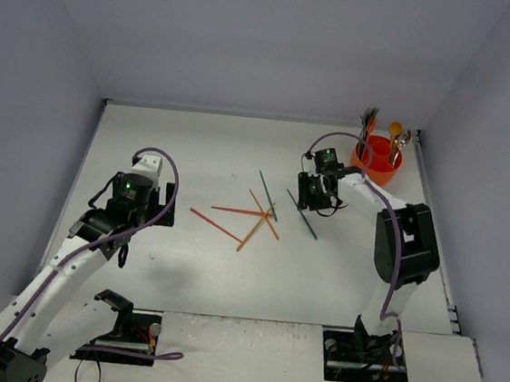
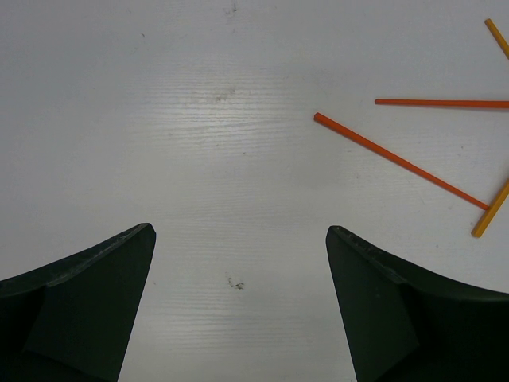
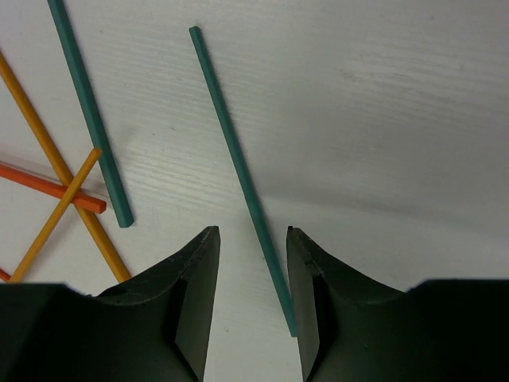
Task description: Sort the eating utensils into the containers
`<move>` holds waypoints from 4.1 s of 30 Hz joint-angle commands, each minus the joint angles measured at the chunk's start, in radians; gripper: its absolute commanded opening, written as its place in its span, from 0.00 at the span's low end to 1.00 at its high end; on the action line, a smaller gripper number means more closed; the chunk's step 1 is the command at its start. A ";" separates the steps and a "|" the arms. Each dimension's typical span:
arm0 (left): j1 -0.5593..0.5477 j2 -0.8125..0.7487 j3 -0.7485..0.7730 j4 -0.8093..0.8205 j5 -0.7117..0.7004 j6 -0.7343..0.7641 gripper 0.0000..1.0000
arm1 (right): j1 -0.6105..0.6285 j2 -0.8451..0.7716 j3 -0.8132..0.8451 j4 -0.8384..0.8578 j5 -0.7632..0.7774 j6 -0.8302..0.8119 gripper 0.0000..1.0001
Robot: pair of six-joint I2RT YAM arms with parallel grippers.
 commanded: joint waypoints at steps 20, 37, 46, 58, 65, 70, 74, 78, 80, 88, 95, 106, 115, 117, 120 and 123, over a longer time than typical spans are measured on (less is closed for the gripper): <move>0.006 -0.014 0.030 0.048 -0.016 0.008 0.87 | 0.116 0.214 0.239 -0.111 0.163 -0.029 0.23; 0.006 -0.021 0.031 0.044 -0.027 0.006 0.87 | 0.154 0.156 0.429 -0.177 0.235 -0.075 0.00; 0.006 -0.031 0.030 0.046 -0.035 0.005 0.87 | -0.001 -0.101 0.550 0.039 0.238 -0.133 0.00; 0.007 -0.021 0.030 0.044 -0.046 0.006 0.87 | -0.316 -0.265 0.265 0.710 0.270 -0.131 0.00; 0.007 -0.003 0.027 0.043 -0.055 0.006 0.87 | -0.423 -0.123 0.262 0.915 0.233 -0.114 0.00; 0.007 0.012 0.027 0.042 -0.055 0.006 0.87 | -0.447 -0.032 0.283 0.990 0.223 -0.103 0.00; 0.007 0.025 0.024 0.044 -0.061 0.007 0.87 | -0.455 0.046 0.294 1.015 0.199 -0.073 0.00; 0.007 0.042 0.027 0.044 -0.062 0.007 0.87 | -0.455 0.083 0.268 1.044 0.195 -0.063 0.00; 0.007 0.048 0.027 0.044 -0.062 0.008 0.87 | -0.455 0.096 0.251 1.049 0.195 -0.064 0.00; 0.007 0.036 0.026 0.046 -0.061 0.006 0.87 | -0.452 0.051 0.137 1.059 0.156 -0.057 0.06; 0.007 0.015 0.027 0.051 -0.037 0.005 0.87 | -0.427 -0.081 0.056 1.001 0.118 -0.071 0.31; 0.006 -0.020 0.024 0.063 -0.019 0.003 0.87 | -0.227 -0.282 0.156 0.452 0.126 -0.096 0.47; 0.006 -0.010 0.028 0.062 0.010 0.002 0.87 | -0.043 -0.219 0.099 0.170 0.006 0.018 0.48; 0.006 -0.007 0.028 0.062 0.012 0.002 0.87 | 0.003 -0.169 0.120 0.135 -0.003 0.015 0.48; 0.006 0.001 0.030 0.059 0.012 0.002 0.87 | 0.075 -0.094 0.150 0.129 0.008 -0.008 0.47; 0.006 0.010 0.033 0.053 0.009 0.002 0.87 | 0.119 -0.013 0.192 0.123 0.008 -0.014 0.47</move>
